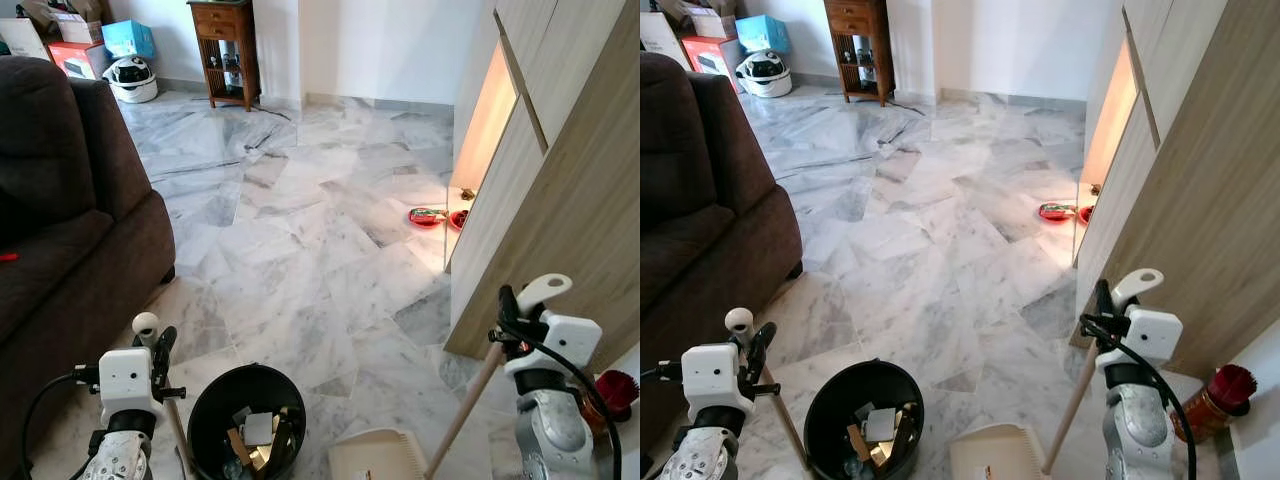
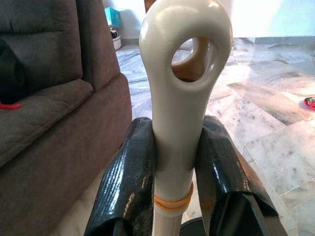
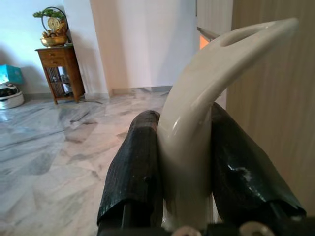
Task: Sweep floor
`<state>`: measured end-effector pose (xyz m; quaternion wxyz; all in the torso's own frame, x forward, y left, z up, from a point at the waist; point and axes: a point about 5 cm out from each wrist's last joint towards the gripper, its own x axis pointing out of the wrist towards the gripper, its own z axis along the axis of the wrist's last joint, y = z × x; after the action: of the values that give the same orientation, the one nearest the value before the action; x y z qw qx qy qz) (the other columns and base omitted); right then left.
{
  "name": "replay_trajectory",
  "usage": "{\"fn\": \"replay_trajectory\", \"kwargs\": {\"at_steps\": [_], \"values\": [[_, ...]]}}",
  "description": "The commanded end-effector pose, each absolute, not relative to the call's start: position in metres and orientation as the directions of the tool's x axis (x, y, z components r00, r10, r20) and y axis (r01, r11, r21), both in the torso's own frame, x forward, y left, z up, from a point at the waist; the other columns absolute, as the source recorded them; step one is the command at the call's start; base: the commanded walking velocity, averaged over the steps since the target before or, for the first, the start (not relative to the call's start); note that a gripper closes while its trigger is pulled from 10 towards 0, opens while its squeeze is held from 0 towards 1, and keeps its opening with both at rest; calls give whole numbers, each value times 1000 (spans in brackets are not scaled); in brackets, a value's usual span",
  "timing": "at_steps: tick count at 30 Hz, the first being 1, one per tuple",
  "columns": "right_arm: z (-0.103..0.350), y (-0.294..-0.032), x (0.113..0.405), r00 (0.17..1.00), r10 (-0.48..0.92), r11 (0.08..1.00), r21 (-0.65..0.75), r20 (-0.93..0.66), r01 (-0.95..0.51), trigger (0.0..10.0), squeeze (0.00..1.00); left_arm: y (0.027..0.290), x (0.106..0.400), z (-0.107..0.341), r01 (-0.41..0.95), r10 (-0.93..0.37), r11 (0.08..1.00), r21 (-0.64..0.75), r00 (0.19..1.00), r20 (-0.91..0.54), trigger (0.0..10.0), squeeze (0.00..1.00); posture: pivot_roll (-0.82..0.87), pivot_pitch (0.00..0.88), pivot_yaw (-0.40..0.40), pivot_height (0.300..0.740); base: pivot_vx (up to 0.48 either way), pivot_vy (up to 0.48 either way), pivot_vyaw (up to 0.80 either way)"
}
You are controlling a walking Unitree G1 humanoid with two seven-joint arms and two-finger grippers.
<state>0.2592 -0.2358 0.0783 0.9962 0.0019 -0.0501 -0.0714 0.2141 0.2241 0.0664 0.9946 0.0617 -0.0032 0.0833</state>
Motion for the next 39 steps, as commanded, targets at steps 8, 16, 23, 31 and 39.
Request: {"fn": "replay_trajectory", "kwargs": {"at_steps": [8, 16, 23, 31, 39], "values": [[80, -240, 269, 982, -156, 987, 43, 111, 152, 10000, 0, 220, 218, 79, -168, 159, 979, 111, 984, 81, 10000, 0, 18, 0, 7, 740, 0, 0, 0], [83, -237, 270, 981, -141, 989, 54, 130, 135, 10000, 0, 222, 216, 78, -167, 160, 979, 114, 984, 76, 10000, 0, 5, 9, 12, 740, 0, 0, 0], [83, -236, 272, 983, -128, 991, 56, 132, 121, 10000, 0, 221, 217, 79, -164, 156, 980, 112, 985, 79, 10000, 0, 12, 8, 9, 740, 0, 0, 0], [82, -234, 272, 984, -121, 992, 53, 133, 114, 10000, 0, 223, 216, 78, -155, 147, 981, 118, 986, 72, 10000, 0, 4, 0, 21, 740, -67, 0, 0], [80, -233, 270, 985, -116, 992, 55, 126, 110, 10000, 0, 222, 218, 81, -149, 140, 981, 123, 987, 83, 10000, 0, 28, 0, 22, 740, -274, 0, 0]]}}
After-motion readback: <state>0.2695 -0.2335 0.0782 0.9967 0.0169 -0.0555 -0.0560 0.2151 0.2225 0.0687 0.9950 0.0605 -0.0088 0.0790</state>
